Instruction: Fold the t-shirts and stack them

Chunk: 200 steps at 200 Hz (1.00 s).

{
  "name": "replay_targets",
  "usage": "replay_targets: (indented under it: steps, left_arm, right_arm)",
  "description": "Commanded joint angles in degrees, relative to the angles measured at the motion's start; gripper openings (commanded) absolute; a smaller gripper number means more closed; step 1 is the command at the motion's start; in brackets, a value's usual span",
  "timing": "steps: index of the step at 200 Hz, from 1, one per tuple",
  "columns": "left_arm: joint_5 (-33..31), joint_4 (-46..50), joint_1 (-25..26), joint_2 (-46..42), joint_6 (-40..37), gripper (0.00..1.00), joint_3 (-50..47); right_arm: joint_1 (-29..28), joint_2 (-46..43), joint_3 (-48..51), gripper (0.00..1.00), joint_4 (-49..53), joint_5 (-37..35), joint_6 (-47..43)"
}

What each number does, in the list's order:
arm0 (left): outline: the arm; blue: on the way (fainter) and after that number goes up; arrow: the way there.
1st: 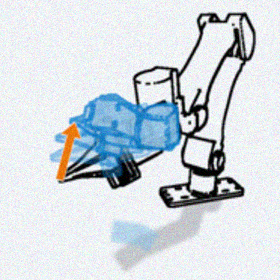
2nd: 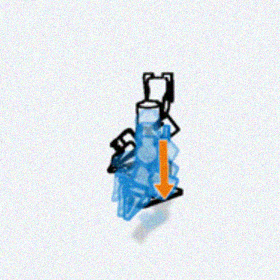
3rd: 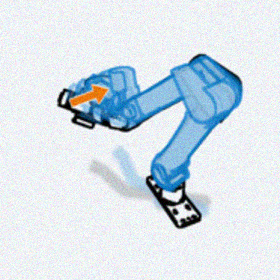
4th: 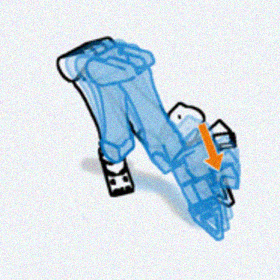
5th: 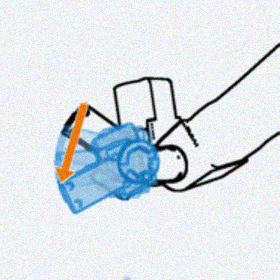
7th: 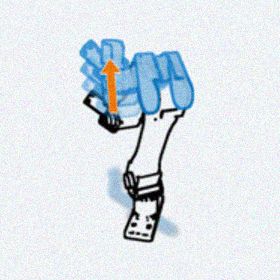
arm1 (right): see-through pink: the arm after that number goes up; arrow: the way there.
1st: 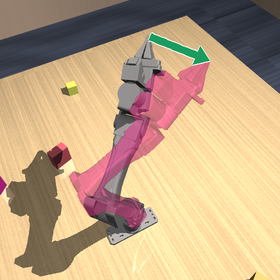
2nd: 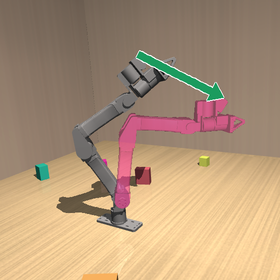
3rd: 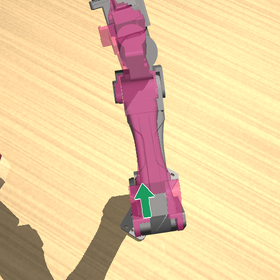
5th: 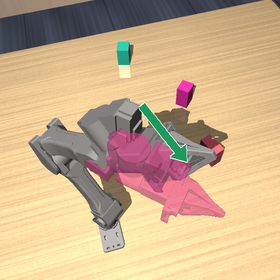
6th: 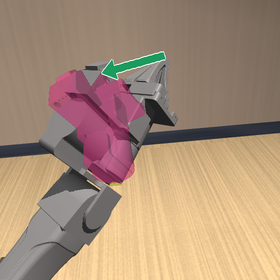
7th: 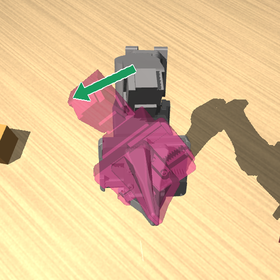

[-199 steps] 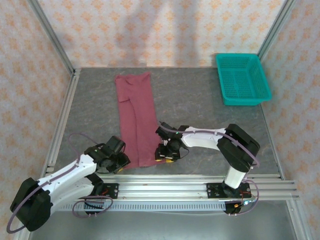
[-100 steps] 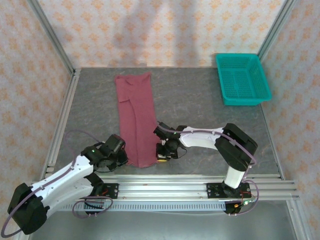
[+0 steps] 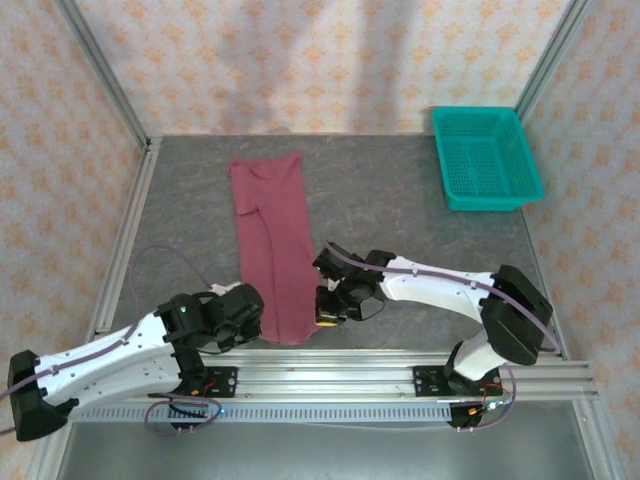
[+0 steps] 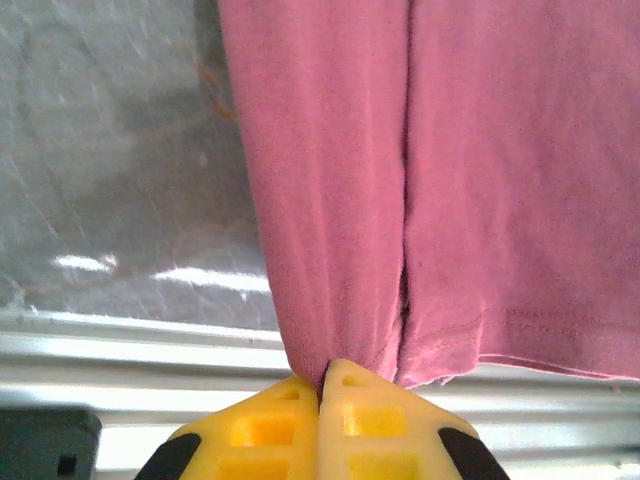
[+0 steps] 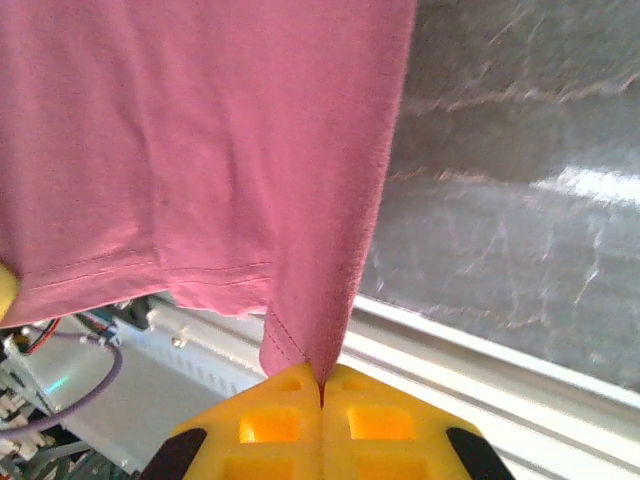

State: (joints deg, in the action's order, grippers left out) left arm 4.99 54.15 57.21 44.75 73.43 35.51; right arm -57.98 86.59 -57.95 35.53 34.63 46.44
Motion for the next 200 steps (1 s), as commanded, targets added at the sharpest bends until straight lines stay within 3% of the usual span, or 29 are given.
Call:
replay_targets:
  steps: [1, 24, 60, 94, 145, 200]
  left_arm:
    - [-7.3, 8.0, 7.5, -0.2, 10.4, 0.0, 2.3]
    - [-9.5, 9.1, 11.5, -0.7, 14.9, 0.0, 3.0]
    - [-13.7, 9.2, 9.8, -1.1, 14.2, 0.0, 6.2]
    - [-12.3, 7.8, 0.4, -2.7, 7.3, 0.01, 10.0]
    - [-3.9, 5.6, -19.2, 3.0, -8.3, 0.01, 15.1]
    - [0.1, 4.8, -33.5, 8.3, -19.4, 0.01, 21.3]
  right_arm:
    - [-2.6, -3.6, 1.0, 0.0, 3.3, 0.4, 3.8]
    - [-4.1, -5.1, 1.4, 0.0, 3.7, 0.4, 5.1]
    - [-3.4, -4.3, -3.2, 0.0, 8.9, -2.9, 2.3]
    - [1.9, -1.9, -10.6, 0.0, 13.3, -4.6, -2.0]
    - [8.8, 8.4, -24.0, 0.0, 18.9, -4.1, -11.0]
    - [13.9, 20.0, -40.6, 0.0, 25.2, -5.3, -17.3]
